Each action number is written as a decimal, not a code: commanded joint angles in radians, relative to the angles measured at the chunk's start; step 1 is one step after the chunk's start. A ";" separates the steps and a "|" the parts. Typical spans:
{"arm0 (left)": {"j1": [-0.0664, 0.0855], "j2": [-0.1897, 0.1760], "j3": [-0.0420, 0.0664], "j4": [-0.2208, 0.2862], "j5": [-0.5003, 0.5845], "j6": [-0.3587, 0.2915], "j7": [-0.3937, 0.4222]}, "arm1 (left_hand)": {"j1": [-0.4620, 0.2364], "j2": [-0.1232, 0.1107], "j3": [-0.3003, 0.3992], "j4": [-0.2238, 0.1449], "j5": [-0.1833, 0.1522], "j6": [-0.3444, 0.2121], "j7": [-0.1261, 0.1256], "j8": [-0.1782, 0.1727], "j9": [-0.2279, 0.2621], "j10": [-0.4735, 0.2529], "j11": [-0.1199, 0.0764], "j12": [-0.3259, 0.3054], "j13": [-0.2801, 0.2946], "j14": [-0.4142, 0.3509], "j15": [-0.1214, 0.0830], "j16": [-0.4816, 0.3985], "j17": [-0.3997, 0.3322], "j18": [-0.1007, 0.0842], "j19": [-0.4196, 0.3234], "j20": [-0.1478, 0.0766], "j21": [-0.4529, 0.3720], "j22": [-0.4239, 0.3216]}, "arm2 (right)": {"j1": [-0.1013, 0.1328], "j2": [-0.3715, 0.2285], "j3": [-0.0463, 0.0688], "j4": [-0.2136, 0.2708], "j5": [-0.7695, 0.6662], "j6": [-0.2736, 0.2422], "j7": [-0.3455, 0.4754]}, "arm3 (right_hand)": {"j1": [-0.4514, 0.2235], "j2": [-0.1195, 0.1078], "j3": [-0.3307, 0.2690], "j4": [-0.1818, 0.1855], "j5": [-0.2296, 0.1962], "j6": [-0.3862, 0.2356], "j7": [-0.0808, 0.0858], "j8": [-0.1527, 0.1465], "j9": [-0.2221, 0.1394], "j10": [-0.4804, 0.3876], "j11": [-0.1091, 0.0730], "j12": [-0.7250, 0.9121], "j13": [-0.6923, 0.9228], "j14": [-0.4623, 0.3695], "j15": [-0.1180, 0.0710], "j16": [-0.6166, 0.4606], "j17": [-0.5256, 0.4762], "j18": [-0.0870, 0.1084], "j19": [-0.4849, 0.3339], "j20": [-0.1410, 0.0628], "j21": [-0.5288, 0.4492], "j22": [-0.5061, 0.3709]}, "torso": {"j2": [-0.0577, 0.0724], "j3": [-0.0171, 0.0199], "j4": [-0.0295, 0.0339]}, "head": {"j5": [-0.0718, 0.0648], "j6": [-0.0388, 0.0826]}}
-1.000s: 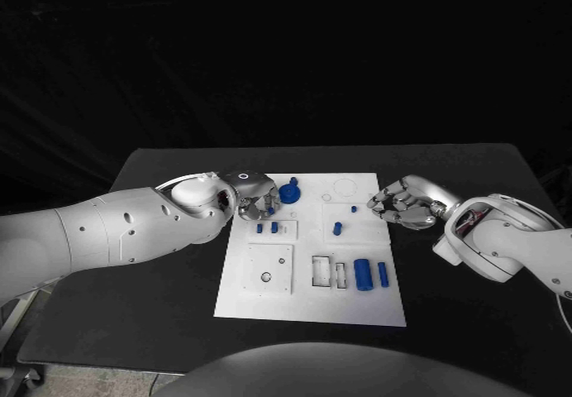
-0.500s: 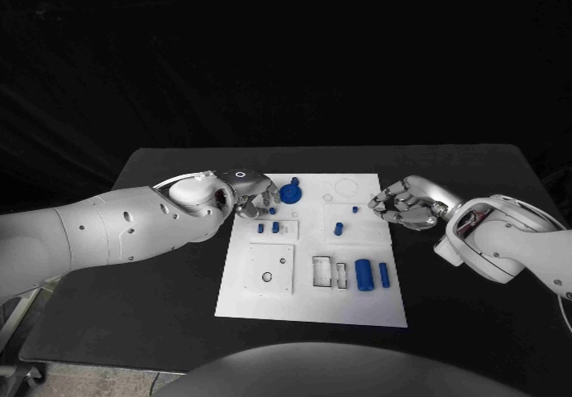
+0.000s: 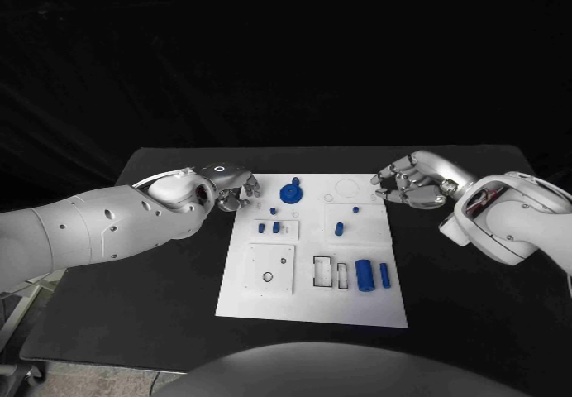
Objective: Assemble the parts on the task board
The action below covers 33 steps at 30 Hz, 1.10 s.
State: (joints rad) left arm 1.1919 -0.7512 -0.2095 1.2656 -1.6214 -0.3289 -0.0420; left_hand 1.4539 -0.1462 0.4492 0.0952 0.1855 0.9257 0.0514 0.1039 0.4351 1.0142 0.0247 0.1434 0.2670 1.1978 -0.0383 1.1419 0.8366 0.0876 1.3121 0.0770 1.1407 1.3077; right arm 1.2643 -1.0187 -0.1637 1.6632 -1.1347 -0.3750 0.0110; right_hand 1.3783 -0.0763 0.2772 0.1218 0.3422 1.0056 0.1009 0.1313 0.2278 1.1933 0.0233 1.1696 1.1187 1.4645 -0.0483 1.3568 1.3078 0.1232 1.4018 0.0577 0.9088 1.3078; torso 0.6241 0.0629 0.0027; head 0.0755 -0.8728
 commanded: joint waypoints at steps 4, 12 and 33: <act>0.010 -0.041 0.008 0.022 0.231 -0.107 0.053 | -0.019 -0.020 0.006 0.022 0.010 -0.006 0.012 -0.006 -0.016 -0.158 0.020 0.012 0.019 -0.232 0.033 -0.260 -0.232 0.056 -0.229 0.019 -0.344 0.037 | 0.076 0.009 0.001 0.027 -0.207 0.079 -0.083 | 0.017 -0.051 0.025 0.001 0.126 0.008 -0.017 0.010 0.021 -0.309 -0.013 -0.378 -0.322 0.030 -0.013 -0.054 0.030 -0.003 -0.028 -0.008 -0.061 0.105 | -0.002 -0.0037 0.0053 | 0.001 0.000; 0.022 -0.083 0.003 0.050 0.844 -0.163 0.454 | -0.113 0.014 -0.122 0.163 0.273 -0.002 0.023 0.006 -0.025 -0.394 0.097 0.139 0.091 -0.796 0.152 -0.555 -0.340 0.018 -0.767 0.081 -0.843 -0.132 | 0.130 0.088 0.002 0.004 -0.567 0.217 -0.145 | 0.014 -0.082 0.039 0.016 0.119 -0.053 -0.043 0.012 0.070 -0.386 0.017 -0.560 -0.468 -0.047 0.003 -0.193 -0.083 0.020 -0.114 0.006 -0.244 0.070 | -0.001 -0.0081 0.0085 | -0.009 0.000; 0.011 -0.151 -0.005 0.251 1.501 0.097 0.722 | -0.256 0.219 -0.595 0.197 0.226 -0.429 -0.079 -0.059 -0.365 -0.816 -0.039 0.037 -0.228 -1.071 0.146 -1.069 -0.783 0.077 -1.011 0.171 -1.078 -0.587 | 0.012 0.212 0.001 -0.184 -0.755 0.167 -0.073 | -0.004 -0.113 0.034 0.074 0.080 -0.053 -0.030 -0.039 0.058 -0.275 0.022 -0.850 -0.752 -0.019 0.006 -0.174 -0.090 0.009 -0.061 0.011 -0.201 0.086 | 0.001 -0.0084 0.0123 | -0.002 0.000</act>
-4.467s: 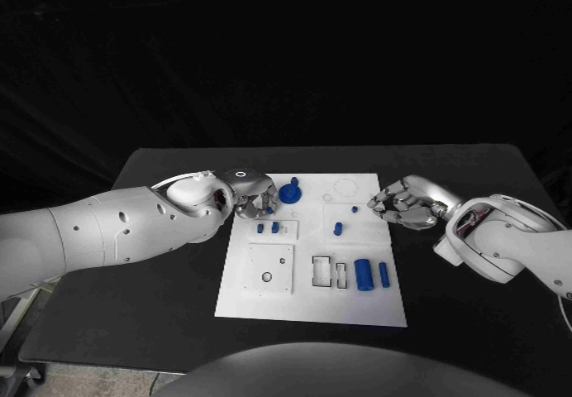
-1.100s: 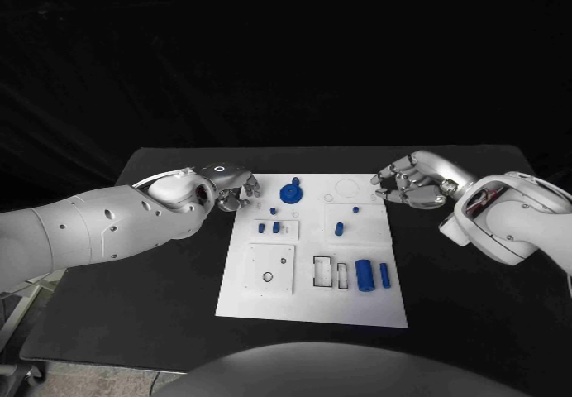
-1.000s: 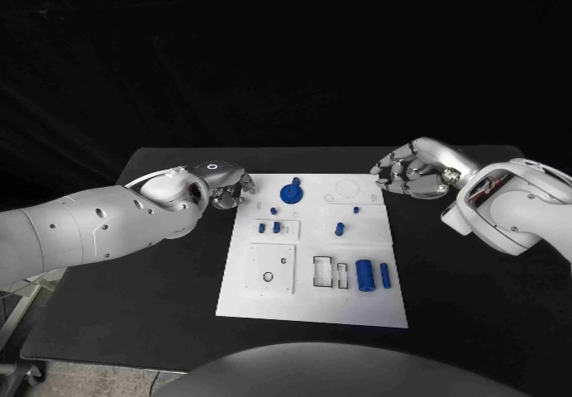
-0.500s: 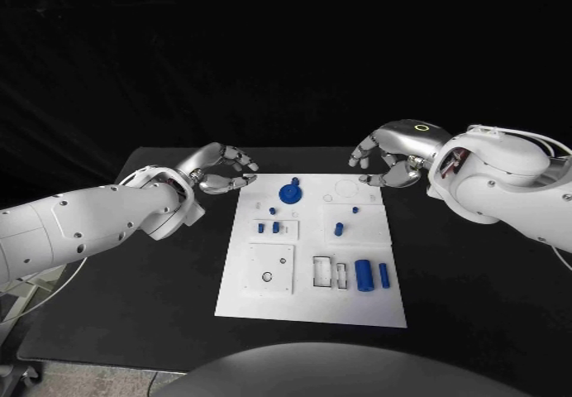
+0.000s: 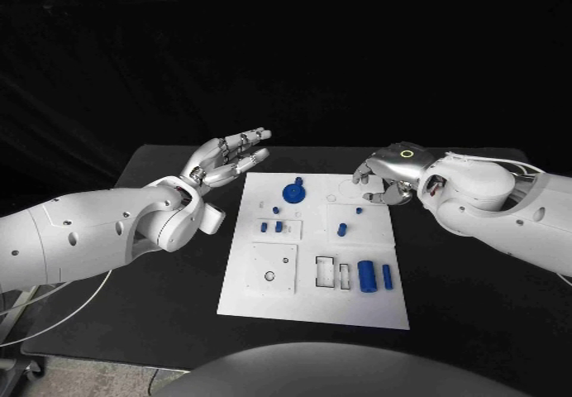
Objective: Assemble the parts on the task board
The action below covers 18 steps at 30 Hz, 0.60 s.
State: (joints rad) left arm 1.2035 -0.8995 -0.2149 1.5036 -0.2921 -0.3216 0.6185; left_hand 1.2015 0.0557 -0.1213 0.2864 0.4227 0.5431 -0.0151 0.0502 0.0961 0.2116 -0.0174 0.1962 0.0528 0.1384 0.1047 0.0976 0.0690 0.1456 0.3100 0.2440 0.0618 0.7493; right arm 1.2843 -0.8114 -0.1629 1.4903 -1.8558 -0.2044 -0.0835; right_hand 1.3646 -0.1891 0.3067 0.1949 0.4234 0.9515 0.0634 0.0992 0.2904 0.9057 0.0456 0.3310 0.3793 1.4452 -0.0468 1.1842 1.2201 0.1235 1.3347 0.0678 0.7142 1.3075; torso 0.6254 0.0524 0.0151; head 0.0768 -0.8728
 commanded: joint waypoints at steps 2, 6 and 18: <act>-0.001 -0.006 0.000 0.023 0.211 0.103 0.058 | 0.002 0.021 -0.038 0.006 -0.014 -0.061 -0.008 -0.006 -0.039 -0.021 0.009 -0.023 -0.015 -0.017 0.011 -0.037 -0.022 0.024 -0.012 0.008 0.000 -0.048 | -0.019 0.009 0.000 -0.023 -0.024 -0.002 0.026 | 0.011 0.001 0.007 0.001 0.001 0.005 0.010 -0.010 -0.009 0.024 0.003 -0.027 -0.030 -0.001 0.006 -0.003 -0.005 0.009 0.007 0.000 -0.010 0.086 | -0.001 0.0026 -0.0006 | -0.008 0.000; -0.001 -0.010 -0.001 0.034 0.251 0.117 0.050 | 0.029 0.038 -0.050 0.006 0.002 -0.072 0.001 -0.006 -0.050 -0.018 0.039 -0.019 -0.015 0.001 0.030 -0.041 -0.023 0.030 -0.011 0.022 0.003 -0.076 | -0.037 0.016 0.000 -0.042 -0.007 0.002 0.033 | 0.009 0.002 0.007 0.002 0.001 0.010 0.014 -0.011 -0.012 0.039 0.007 -0.040 -0.045 -0.002 0.008 -0.006 -0.009 0.009 0.006 0.002 -0.015 0.086 | -0.001 0.0024 -0.0012 | -0.015 0.000; -0.001 0.002 -0.002 0.029 0.272 0.132 0.011 | 0.132 0.091 -0.050 0.005 0.088 -0.057 0.022 0.000 -0.048 0.030 0.118 0.037 -0.008 0.115 0.070 0.007 -0.009 0.028 0.066 0.048 0.019 -0.119 | -0.058 0.017 0.001 -0.067 0.024 0.013 0.050 | 0.014 0.011 0.013 -0.001 0.014 0.040 0.017 -0.005 -0.015 0.106 -0.005 -0.052 -0.073 0.002 0.002 0.002 -0.005 0.009 0.012 -0.001 -0.005 0.089 | -0.001 0.0019 -0.0011 | -0.030 0.000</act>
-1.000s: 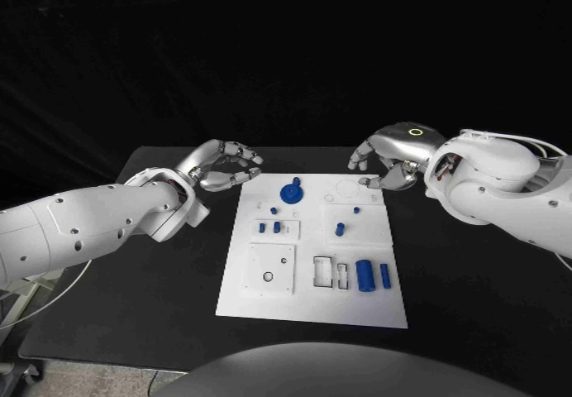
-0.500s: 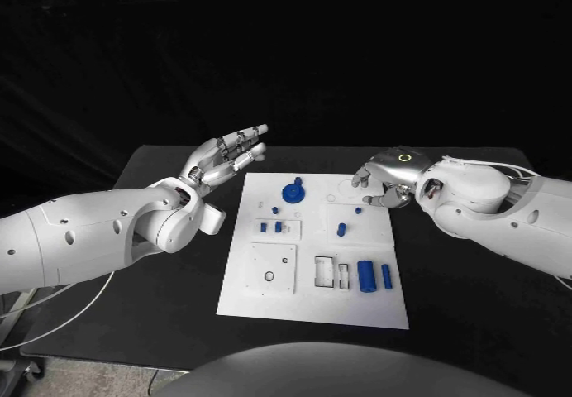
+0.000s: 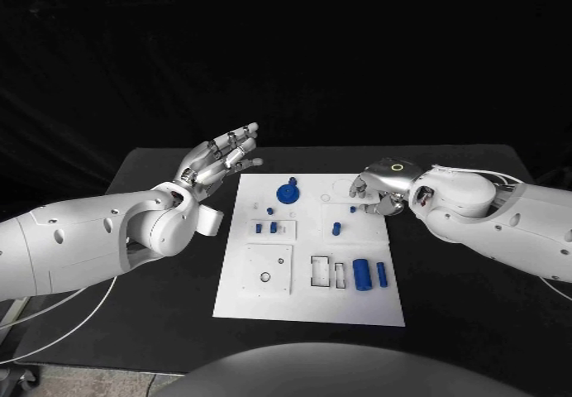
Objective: Assemble the parts on the task board
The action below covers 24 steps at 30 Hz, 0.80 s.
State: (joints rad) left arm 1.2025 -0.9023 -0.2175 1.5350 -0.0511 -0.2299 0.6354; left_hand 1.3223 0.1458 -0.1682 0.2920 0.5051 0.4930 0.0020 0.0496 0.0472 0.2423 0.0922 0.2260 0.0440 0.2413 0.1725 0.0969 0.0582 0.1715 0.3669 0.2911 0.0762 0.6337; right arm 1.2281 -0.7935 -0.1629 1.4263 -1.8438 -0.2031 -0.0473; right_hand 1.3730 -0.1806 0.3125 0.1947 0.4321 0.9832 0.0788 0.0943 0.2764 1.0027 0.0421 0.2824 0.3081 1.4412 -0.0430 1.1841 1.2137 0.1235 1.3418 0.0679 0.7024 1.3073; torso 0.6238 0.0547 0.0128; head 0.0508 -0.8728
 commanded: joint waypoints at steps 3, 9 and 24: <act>0.000 0.008 0.000 -0.007 0.031 0.046 -0.012 | 0.020 0.004 -0.007 0.000 0.008 -0.006 0.008 0.001 0.001 0.007 0.018 0.017 0.002 0.039 0.007 0.024 0.006 -0.001 0.023 0.001 0.008 -0.009 | -0.005 -0.001 0.001 -0.005 0.016 0.017 0.014 | 0.006 0.002 0.007 -0.002 0.006 0.008 0.002 0.000 -0.001 0.011 -0.002 -0.005 -0.003 0.006 -0.002 0.002 0.001 0.009 0.005 -0.002 0.007 0.089 | 0.000 -0.0005 0.0012 | -0.006 0.000; 0.000 0.009 0.000 -0.010 0.032 0.048 -0.016 | 0.030 0.009 -0.011 -0.001 0.013 0.001 0.011 0.003 0.002 0.021 0.026 0.033 0.005 0.069 0.011 0.045 0.010 -0.004 0.042 0.001 0.013 -0.017 | -0.019 0.007 0.001 -0.018 0.028 0.008 0.023 | 0.006 0.002 0.007 -0.002 0.006 0.009 0.001 0.000 -0.001 0.013 -0.002 -0.005 -0.004 0.006 -0.003 0.004 0.003 0.008 0.007 -0.002 0.009 0.090 | 0.001 -0.0003 0.0022 | -0.001 0.000; 0.000 0.014 0.000 -0.023 -0.015 0.059 -0.053 | 0.072 0.009 -0.012 -0.003 0.040 0.039 0.044 0.011 0.007 0.034 0.046 0.053 0.006 0.089 0.025 0.070 0.008 -0.018 0.067 0.001 0.017 -0.034 | -0.053 0.035 0.001 -0.052 0.058 -0.043 0.031 | 0.018 0.015 0.004 -0.022 0.002 0.041 -0.001 0.016 0.012 0.081 -0.014 0.020 -0.001 0.011 -0.013 0.015 0.010 0.007 0.014 -0.011 0.019 0.092 | 0.000 -0.0002 0.0008 | 0.004 0.000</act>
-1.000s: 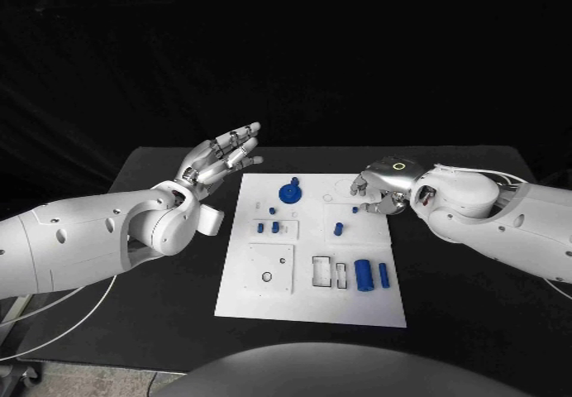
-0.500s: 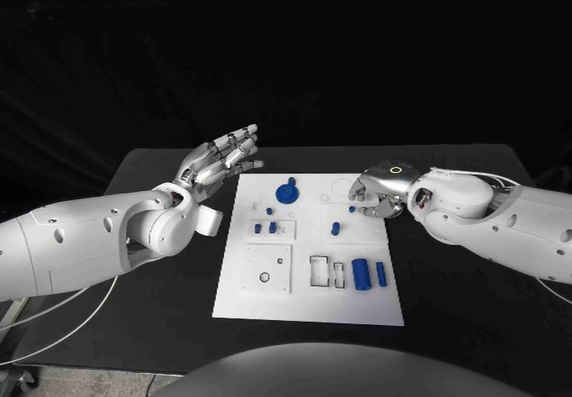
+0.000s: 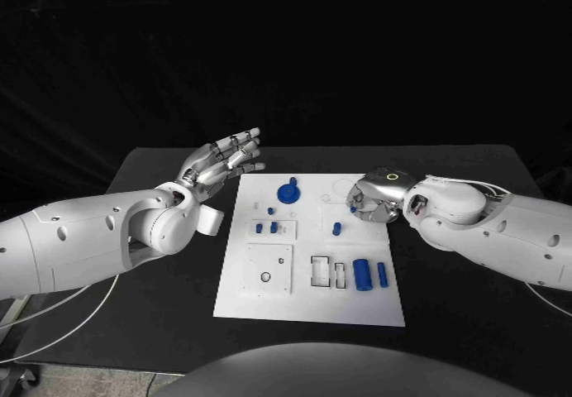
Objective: Assemble the parts on the task board
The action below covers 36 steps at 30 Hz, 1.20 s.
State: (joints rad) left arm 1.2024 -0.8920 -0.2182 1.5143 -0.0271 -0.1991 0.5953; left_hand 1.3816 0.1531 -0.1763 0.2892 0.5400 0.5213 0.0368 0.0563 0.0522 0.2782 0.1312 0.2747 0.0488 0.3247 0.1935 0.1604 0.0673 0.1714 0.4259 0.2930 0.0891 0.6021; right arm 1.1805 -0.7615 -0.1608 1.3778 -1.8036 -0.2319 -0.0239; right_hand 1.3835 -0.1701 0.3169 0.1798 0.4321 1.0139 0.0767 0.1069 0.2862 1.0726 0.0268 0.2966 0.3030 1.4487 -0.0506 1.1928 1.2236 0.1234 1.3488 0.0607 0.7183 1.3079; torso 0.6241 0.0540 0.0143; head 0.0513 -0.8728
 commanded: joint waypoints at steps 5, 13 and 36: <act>-0.002 0.011 0.000 -0.009 -0.088 0.037 -0.022 | 0.016 0.002 -0.005 0.000 0.005 0.023 0.015 0.007 0.003 -0.002 0.006 0.005 0.001 0.009 0.004 0.010 -0.001 -0.020 0.010 -0.001 0.004 -0.005 | -0.007 0.007 -0.001 -0.010 0.036 -0.012 0.008 | 0.017 0.011 -0.001 -0.019 0.010 0.023 0.001 0.011 0.010 0.013 0.000 0.015 0.010 0.002 -0.007 0.004 -0.002 0.007 0.006 -0.006 0.000 0.091 | 0.000 0.0002 -0.0002 | 0.000 0.000; -0.006 0.017 -0.001 -0.019 -0.116 0.047 -0.030 | 0.021 0.003 -0.004 0.000 0.006 0.036 0.022 0.010 0.005 -0.001 0.007 0.008 0.001 0.016 0.007 0.016 -0.001 -0.022 0.013 -0.001 0.004 -0.008 | -0.009 0.010 -0.001 -0.015 0.061 -0.007 0.006 | 0.029 0.025 -0.010 -0.043 0.042 0.058 0.002 0.041 0.043 0.003 0.001 0.027 0.021 -0.018 -0.007 -0.035 -0.037 0.014 -0.013 -0.008 -0.052 0.080 | 0.000 0.0000 -0.0001 | -0.009 0.000; -0.007 0.018 -0.001 -0.034 -0.130 0.055 -0.045 | 0.049 0.006 0.001 -0.004 0.020 0.062 0.040 0.016 0.007 0.013 0.009 0.024 0.004 0.035 0.013 0.034 0.000 -0.027 0.022 -0.002 0.005 -0.017 | -0.009 0.024 -0.001 -0.020 0.084 -0.011 0.019 | 0.035 0.047 -0.035 -0.077 0.054 0.098 0.000 0.106 0.129 0.004 0.001 0.041 0.032 -0.018 -0.008 -0.048 -0.049 0.014 -0.012 -0.008 -0.051 0.081 | 0.000 0.0003 -0.0006 | -0.002 0.000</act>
State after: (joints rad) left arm 1.1953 -0.8762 -0.2200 1.4807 -0.1472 -0.1644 0.5474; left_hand 1.4214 0.1607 -0.1762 0.2893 0.5554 0.5756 0.0767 0.0681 0.0581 0.2854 0.1382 0.2946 0.0514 0.3516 0.2050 0.1896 0.0670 0.1603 0.4401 0.2928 0.0891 0.5862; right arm 1.1764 -0.7405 -0.1590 1.3586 -1.7227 -0.2420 -0.0195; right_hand 1.4178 -0.1358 0.2829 0.1072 0.4801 1.1031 0.0759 0.2019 0.3764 1.0726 0.0280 0.3340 0.3338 1.4358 -0.0556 1.1509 1.1750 0.1234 1.3410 0.0536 0.6605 1.3075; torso 0.6237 0.0540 0.0143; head 0.0490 -0.8728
